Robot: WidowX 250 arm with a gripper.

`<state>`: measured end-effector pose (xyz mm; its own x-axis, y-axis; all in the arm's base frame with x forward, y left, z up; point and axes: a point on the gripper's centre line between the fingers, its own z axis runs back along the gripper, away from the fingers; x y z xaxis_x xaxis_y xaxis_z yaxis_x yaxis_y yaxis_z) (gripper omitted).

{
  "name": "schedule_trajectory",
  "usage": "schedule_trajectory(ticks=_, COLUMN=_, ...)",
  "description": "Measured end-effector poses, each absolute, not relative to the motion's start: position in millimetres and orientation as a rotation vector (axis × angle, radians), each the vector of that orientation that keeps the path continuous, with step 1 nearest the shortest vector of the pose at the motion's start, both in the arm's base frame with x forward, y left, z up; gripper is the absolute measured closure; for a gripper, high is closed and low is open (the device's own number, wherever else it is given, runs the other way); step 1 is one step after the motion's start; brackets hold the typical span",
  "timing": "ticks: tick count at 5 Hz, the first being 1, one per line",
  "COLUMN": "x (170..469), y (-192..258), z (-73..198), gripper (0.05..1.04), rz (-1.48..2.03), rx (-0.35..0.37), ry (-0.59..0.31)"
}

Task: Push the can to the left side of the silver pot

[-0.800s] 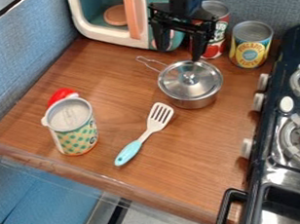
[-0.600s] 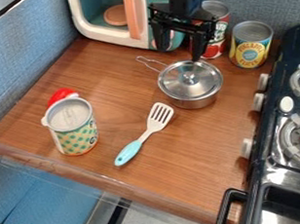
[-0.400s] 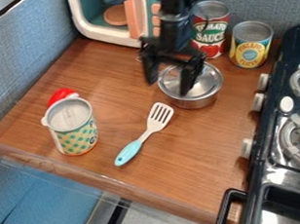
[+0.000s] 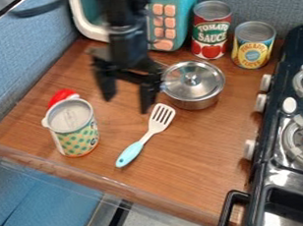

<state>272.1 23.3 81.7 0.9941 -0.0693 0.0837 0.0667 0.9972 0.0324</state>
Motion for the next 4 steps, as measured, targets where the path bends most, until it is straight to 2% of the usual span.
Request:
schedule_trajectory(ticks=1, x=228, y=54, z=89, gripper=0.083, rz=-0.050, rx=0.031, ry=-0.127)
schedule_trajectory(ticks=2, x=202, y=72, z=82, gripper=0.083, rz=-0.064, rx=0.049, ry=-0.124)
schedule_trajectory(ticks=3, x=188, y=95, z=63, gripper=0.083, rz=-0.063, rx=0.071, ry=-0.115)
schedule_trajectory(ticks=4, x=188, y=108, z=41, gripper=0.083, rz=-0.101, rx=0.085, ry=-0.114)
